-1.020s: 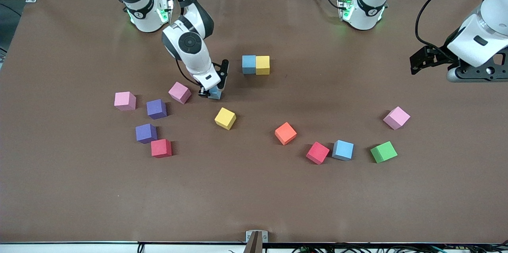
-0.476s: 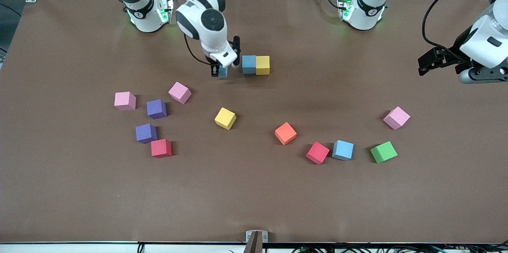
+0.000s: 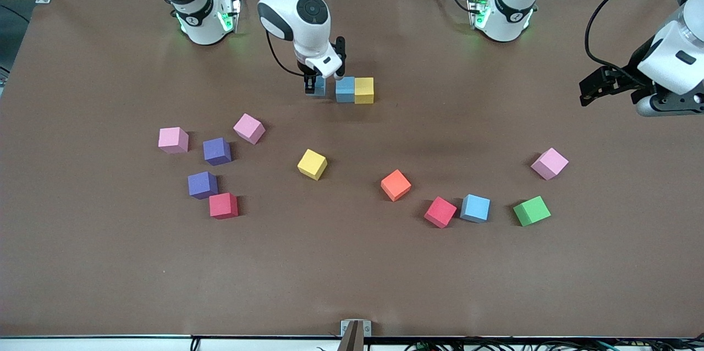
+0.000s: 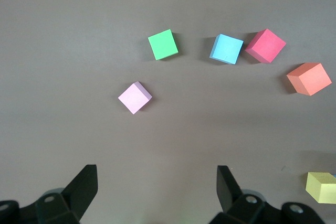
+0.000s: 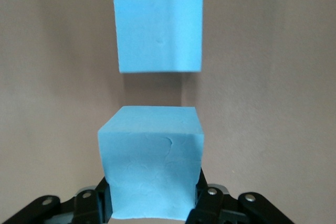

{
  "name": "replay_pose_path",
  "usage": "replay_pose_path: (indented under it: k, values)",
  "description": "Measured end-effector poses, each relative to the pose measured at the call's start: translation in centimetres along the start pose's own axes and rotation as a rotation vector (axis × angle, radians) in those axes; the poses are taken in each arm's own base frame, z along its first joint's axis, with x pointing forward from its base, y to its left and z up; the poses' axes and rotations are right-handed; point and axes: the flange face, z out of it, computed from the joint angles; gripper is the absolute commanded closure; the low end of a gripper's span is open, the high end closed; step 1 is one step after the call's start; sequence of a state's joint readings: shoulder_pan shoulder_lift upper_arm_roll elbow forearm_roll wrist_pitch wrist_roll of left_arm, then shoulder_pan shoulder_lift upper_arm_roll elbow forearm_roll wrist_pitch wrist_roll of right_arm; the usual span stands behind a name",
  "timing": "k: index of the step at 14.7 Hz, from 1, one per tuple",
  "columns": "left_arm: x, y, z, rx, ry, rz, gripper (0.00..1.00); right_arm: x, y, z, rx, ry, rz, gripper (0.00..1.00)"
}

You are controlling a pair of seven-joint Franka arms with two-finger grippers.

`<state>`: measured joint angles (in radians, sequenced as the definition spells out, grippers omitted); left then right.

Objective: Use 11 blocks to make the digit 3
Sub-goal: 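Carry the blue cube with the right gripper beside the placed blue cube, then lower the blue cube onto the table and open the right gripper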

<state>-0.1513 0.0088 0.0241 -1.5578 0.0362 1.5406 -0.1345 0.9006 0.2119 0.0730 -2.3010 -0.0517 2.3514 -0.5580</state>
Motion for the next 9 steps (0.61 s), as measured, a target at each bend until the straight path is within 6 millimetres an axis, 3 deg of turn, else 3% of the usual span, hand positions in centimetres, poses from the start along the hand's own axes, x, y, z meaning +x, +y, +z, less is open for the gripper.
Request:
replay_pose_path:
  k: [9]
  values:
    - [0.0, 0.0, 0.0, 0.000, 0.001, 0.000, 0.00, 1.4, -0.2, 3.1, -0.013, 0.033, -0.001, 0.73]
